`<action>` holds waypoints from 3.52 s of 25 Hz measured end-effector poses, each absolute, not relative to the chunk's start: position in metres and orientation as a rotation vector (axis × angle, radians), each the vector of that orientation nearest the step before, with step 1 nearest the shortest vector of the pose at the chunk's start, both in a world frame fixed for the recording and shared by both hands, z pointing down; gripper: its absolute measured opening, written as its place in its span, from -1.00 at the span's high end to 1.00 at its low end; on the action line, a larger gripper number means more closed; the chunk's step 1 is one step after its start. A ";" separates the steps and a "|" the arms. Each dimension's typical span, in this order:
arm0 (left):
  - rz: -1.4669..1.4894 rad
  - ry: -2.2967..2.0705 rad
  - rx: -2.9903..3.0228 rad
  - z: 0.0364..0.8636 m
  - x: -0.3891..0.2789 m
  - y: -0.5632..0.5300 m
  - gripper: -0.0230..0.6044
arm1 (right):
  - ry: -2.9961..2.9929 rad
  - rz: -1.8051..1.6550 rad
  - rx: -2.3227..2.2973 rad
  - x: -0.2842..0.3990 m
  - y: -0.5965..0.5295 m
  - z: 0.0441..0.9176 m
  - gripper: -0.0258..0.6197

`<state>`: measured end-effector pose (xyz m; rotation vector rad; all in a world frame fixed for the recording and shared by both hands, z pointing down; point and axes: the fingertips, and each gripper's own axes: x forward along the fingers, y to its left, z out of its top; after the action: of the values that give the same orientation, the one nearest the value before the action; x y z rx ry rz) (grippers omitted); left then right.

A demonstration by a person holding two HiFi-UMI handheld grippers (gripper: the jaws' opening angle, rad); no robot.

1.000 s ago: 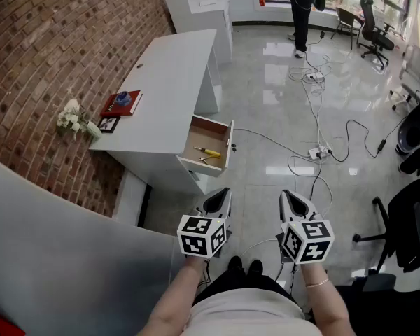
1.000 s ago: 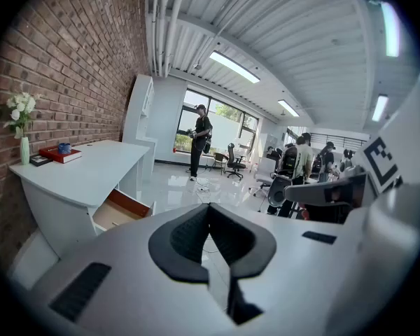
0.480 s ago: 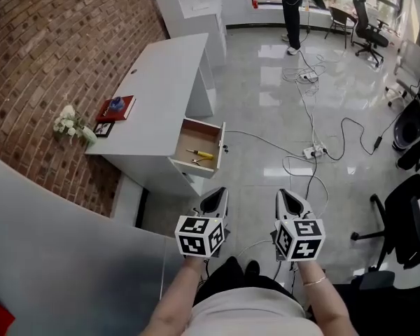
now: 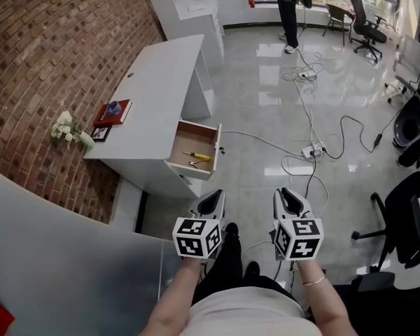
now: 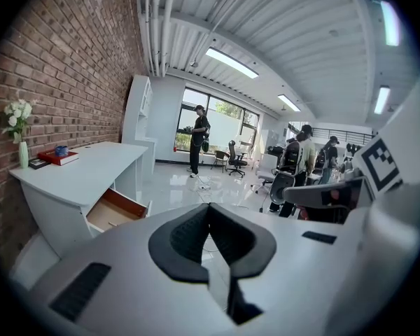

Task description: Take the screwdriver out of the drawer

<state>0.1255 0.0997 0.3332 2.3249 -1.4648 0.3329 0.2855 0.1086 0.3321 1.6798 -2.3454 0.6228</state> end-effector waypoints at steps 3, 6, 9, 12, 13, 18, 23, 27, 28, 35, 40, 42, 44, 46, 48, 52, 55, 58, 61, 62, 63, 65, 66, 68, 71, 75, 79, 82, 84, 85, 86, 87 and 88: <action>0.341 -1.452 2.328 0.336 0.128 0.089 0.95 | -2.340 0.627 1.677 0.286 0.098 0.334 0.73; 0.347 -1.440 2.332 0.341 0.126 0.074 0.95 | -2.314 0.637 1.697 0.285 0.085 0.339 0.72; 0.354 -1.426 2.330 0.346 0.120 0.054 0.95 | -2.290 0.644 1.713 0.281 0.067 0.344 0.71; 0.360 -1.410 2.321 0.353 0.114 0.031 0.95 | -2.265 0.641 1.717 0.278 0.045 0.349 0.66; 0.362 -1.406 2.316 0.355 0.111 0.023 0.95 | -2.257 0.648 1.716 0.276 0.037 0.352 0.64; 0.353 -1.396 2.298 0.361 0.094 -0.020 0.95 | -2.228 0.699 1.695 0.260 -0.005 0.363 0.61; 0.334 -1.388 2.283 0.362 0.077 -0.063 0.95 | -2.215 0.710 1.690 0.239 -0.050 0.363 0.61; 0.331 -1.391 2.271 0.365 0.058 -0.093 0.95 | -2.197 0.702 1.686 0.223 -0.081 0.365 0.61; 0.331 -1.392 2.267 0.366 0.054 -0.100 0.95 | -2.194 0.704 1.692 0.220 -0.087 0.365 0.61; 0.322 -1.387 2.265 0.369 0.037 -0.138 0.95 | -2.167 0.720 1.724 0.208 -0.124 0.366 0.61; 0.317 -1.388 2.254 0.373 0.031 -0.152 0.95 | -2.161 0.716 1.713 0.202 -0.138 0.367 0.61; 0.320 -1.394 2.246 0.375 0.028 -0.156 0.95 | -2.164 0.719 1.698 0.198 -0.144 0.370 0.61; 0.321 -1.405 2.236 0.377 0.025 -0.162 0.95 | -2.171 0.723 1.680 0.195 -0.151 0.372 0.61; 0.318 -1.422 2.224 0.377 0.024 -0.168 0.95 | -2.184 0.723 1.657 0.192 -0.160 0.373 0.61; 0.313 -1.449 2.205 0.377 0.022 -0.174 0.95 | -2.202 0.722 1.624 0.189 -0.171 0.374 0.61; 0.306 -1.507 2.160 0.378 0.016 -0.190 0.95 | -2.237 0.726 1.548 0.181 -0.196 0.379 0.61; 0.293 -1.569 2.101 0.383 0.010 -0.200 0.95 | -2.271 0.718 1.460 0.173 -0.216 0.384 0.61; 0.281 -1.634 2.027 0.390 0.007 -0.206 0.95 | -2.299 0.717 1.366 0.169 -0.232 0.390 0.61; 0.252 -1.715 1.927 0.396 0.004 -0.208 0.95 | -2.334 0.699 1.218 0.160 -0.249 0.396 0.61; 0.240 -1.744 1.892 0.396 0.001 -0.208 0.95 | -2.346 0.689 1.165 0.155 -0.255 0.398 0.61; 0.229 -1.772 1.859 0.397 -0.002 -0.207 0.95 | -2.357 0.681 1.117 0.150 -0.260 0.399 0.61; 0.211 -1.822 1.800 0.397 -0.008 -0.207 0.95 | -2.373 0.665 1.030 0.138 -0.268 0.402 0.61; 0.202 -1.845 1.773 0.398 -0.011 -0.207 0.95 | -2.380 0.657 0.988 0.132 -0.272 0.403 0.61; 0.185 -1.885 1.721 0.400 -0.015 -0.205 0.95 | -2.392 0.640 0.909 0.121 -0.277 0.407 0.61; 0.168 -1.930 1.651 0.406 -0.020 -0.200 0.95 | -2.400 0.622 0.801 0.105 -0.279 0.417 0.61; 0.141 -1.982 1.551 0.415 -0.026 -0.188 0.95 | -2.402 0.589 0.646 0.085 -0.271 0.429 0.61; 0.100 -2.029 1.449 0.424 -0.030 -0.173 0.95 | -2.390 0.564 0.511 0.066 -0.262 0.445 0.61; 0.084 -2.058 1.388 0.432 -0.034 -0.163 0.95 | -2.371 0.559 0.439 0.054 -0.257 0.458 0.61; 0.074 -2.078 1.352 0.437 -0.038 -0.155 0.95 | -2.358 0.542 0.400 0.045 -0.254 0.467 0.61; 0.068 -2.086 1.336 0.439 -0.041 -0.150 0.95 | -2.352 0.531 0.383 0.041 -0.252 0.470 0.61; 0.063 -2.093 1.321 0.441 -0.043 -0.146 0.95 | -2.347 0.521 0.370 0.037 -0.252 0.473 0.61; 0.059 -2.099 1.309 0.443 -0.046 -0.143 0.95 | -2.343 0.510 0.359 0.033 -0.251 0.476 0.61; 0.055 -2.105 1.297 0.446 -0.049 -0.139 0.95 | -2.341 0.499 0.348 0.028 -0.250 0.478 0.61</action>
<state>-0.0485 -0.1389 0.4462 1.2969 -2.1049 0.0554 0.0284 -0.2500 0.4785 0.3484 -2.3406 0.4994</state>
